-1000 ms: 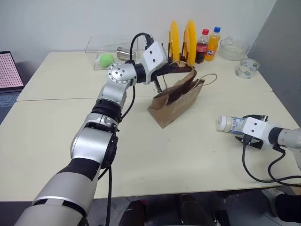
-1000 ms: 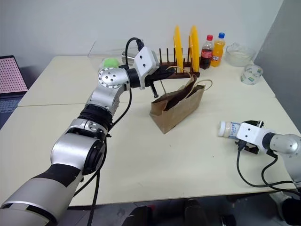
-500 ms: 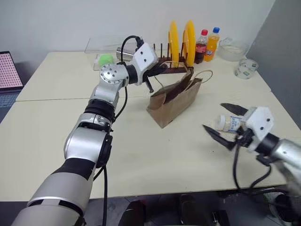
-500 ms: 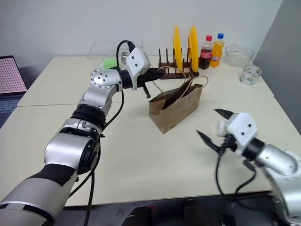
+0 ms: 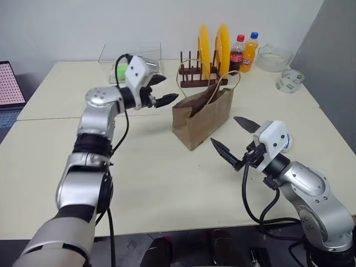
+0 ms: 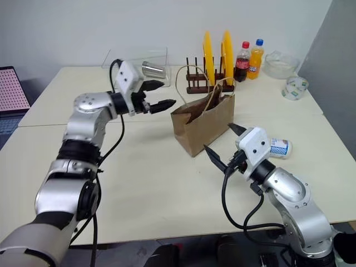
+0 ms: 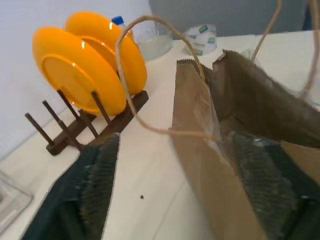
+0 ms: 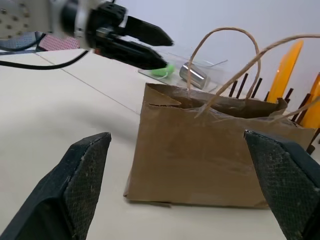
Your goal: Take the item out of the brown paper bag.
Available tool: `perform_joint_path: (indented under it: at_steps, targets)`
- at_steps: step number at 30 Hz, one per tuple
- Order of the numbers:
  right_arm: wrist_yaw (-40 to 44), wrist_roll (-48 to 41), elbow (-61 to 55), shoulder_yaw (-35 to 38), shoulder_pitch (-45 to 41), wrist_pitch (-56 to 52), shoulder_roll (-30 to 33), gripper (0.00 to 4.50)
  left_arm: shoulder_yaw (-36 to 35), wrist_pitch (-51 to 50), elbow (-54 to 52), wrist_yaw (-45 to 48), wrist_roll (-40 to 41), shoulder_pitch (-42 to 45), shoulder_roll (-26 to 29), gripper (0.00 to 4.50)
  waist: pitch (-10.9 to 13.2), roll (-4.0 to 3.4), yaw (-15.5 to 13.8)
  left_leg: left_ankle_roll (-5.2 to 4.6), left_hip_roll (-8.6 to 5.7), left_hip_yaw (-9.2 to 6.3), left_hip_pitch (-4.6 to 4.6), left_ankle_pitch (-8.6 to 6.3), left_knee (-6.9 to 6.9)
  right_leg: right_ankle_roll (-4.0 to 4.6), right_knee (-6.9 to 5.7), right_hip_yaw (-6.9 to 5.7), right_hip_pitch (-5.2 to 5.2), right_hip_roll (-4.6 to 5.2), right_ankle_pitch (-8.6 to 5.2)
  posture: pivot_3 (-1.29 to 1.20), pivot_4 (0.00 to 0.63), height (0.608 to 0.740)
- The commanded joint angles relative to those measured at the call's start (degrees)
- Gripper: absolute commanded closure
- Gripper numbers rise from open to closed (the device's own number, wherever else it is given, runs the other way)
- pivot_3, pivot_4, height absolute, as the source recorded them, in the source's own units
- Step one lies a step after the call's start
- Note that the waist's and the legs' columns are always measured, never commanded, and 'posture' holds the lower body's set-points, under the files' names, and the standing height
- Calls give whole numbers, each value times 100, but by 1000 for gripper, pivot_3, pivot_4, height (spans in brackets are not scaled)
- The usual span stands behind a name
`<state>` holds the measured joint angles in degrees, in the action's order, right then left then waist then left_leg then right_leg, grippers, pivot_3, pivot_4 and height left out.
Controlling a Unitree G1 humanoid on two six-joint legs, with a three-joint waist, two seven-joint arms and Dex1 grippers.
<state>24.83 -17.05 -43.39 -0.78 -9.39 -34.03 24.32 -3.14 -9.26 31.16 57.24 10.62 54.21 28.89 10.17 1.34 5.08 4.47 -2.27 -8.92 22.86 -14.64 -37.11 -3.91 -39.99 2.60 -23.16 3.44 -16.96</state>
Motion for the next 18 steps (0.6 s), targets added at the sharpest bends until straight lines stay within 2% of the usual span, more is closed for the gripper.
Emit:
perform_joint_path:
  at_steps: [1,4,7,12,18]
  targets:
    - [-188,202,-77,206,249,459,-38,0,-561,-1110,-2046,-788,576,-909,1,448,-2,0,-10,0,1,-3,0,0,1,0,0,2,0,0,0,0,150,740]
    - [-369,662,-40,191,675,1053,-33,0,-575,-1542,-3506,-1440,464,-2042,-36,448,-5,-1,-46,1,0,-15,2,1,0,0,0,3,0,3,0,0,150,740]
    - [-559,839,70,144,1214,1561,-283,0,-535,-1630,-4265,-2194,186,-2974,-259,448,-14,-2,-110,2,-2,-5,1,1,1,1,2,4,3,4,0,0,150,740]
    - [-902,1034,572,69,1979,2504,-937,0,-495,-962,-4524,-2965,-155,-3979,-761,448,-38,-3,-183,-10,1,9,-11,-6,6,1,2,10,10,4,1,0,150,740]
    - [-1021,1174,905,90,2374,3143,-1219,0,-419,-181,-4168,-3353,-255,-4195,-1189,448,-43,-6,-219,-11,0,14,-20,-7,6,4,3,11,19,3,2,0,150,740]
